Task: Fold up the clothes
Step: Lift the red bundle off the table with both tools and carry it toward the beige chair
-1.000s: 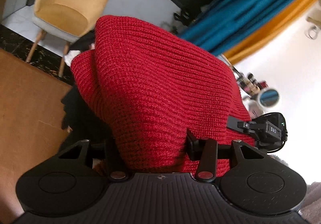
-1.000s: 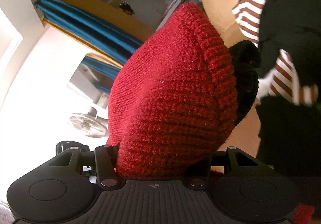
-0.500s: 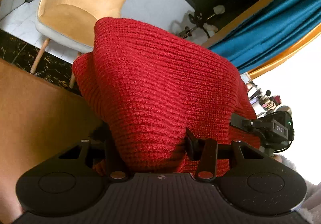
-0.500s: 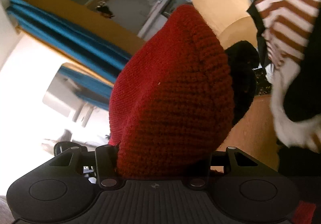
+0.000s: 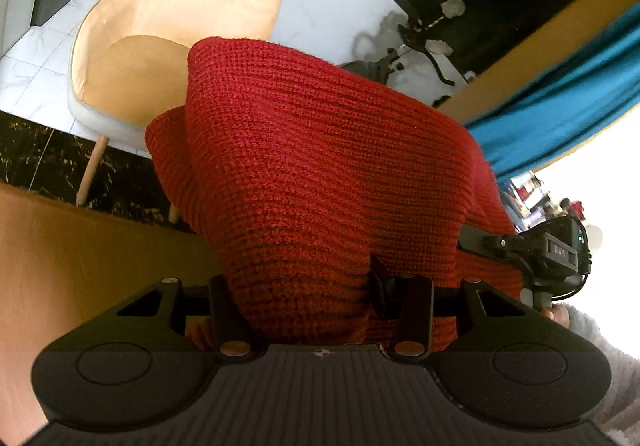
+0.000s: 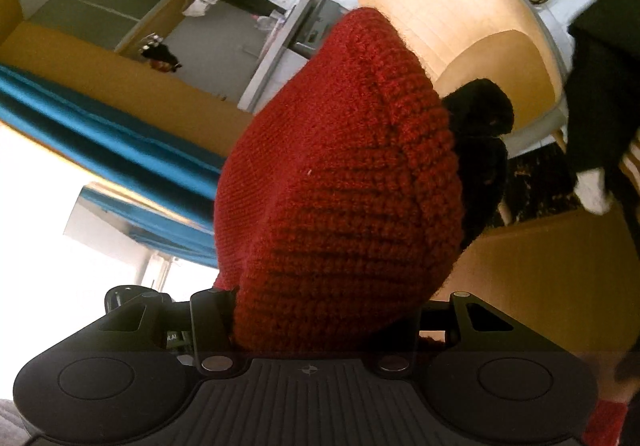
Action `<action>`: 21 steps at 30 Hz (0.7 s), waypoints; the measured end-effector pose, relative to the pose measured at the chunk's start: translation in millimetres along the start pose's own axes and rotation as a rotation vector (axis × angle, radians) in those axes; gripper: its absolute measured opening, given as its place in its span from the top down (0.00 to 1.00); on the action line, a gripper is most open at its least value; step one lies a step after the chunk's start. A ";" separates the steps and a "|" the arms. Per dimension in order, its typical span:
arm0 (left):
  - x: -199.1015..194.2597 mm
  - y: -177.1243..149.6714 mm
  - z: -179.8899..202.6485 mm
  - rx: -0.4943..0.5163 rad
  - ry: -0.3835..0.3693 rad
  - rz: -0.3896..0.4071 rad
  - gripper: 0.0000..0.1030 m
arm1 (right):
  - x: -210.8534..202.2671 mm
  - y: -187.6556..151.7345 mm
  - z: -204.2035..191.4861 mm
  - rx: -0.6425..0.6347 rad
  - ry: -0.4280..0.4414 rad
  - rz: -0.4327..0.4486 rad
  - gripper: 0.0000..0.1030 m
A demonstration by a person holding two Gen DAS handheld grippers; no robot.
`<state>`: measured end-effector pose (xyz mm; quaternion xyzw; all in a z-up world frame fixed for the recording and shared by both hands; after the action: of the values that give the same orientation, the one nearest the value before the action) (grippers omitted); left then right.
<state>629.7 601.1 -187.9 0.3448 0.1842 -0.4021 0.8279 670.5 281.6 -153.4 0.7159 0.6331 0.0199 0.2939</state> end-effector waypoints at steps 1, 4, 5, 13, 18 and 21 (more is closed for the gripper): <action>8.1 16.1 -9.8 -0.002 0.004 0.004 0.54 | 15.2 15.8 9.3 0.004 0.003 -0.001 0.55; 34.8 66.2 -41.1 -0.035 0.014 0.017 0.54 | 65.1 66.2 42.5 0.019 0.019 -0.014 0.55; 43.0 81.5 -49.2 -0.045 0.020 0.017 0.54 | 81.2 84.7 53.4 0.024 0.021 -0.023 0.55; 103.6 191.2 -106.2 -0.100 0.058 0.011 0.54 | 185.8 209.2 122.7 0.062 0.011 -0.087 0.55; 150.6 247.6 -147.7 -0.113 0.061 -0.036 0.54 | 248.7 266.1 175.8 0.113 -0.029 -0.096 0.55; 181.8 279.4 -175.8 -0.126 0.071 -0.077 0.54 | 286.2 290.6 209.6 0.161 -0.066 -0.097 0.55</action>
<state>957.0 752.2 -297.8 0.2988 0.2513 -0.4089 0.8249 1071.0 454.0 -295.4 0.7059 0.6566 -0.0690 0.2565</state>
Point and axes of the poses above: each gripper's, at about its wrist camera, not at the fingertips, and x roughly the way its jaws point, z to its right, y to its top, the point moved 6 cm from there along x, roughly the way its jaws point, and after that the axes turned 6 degrees about -x, right-handed, at the moved point
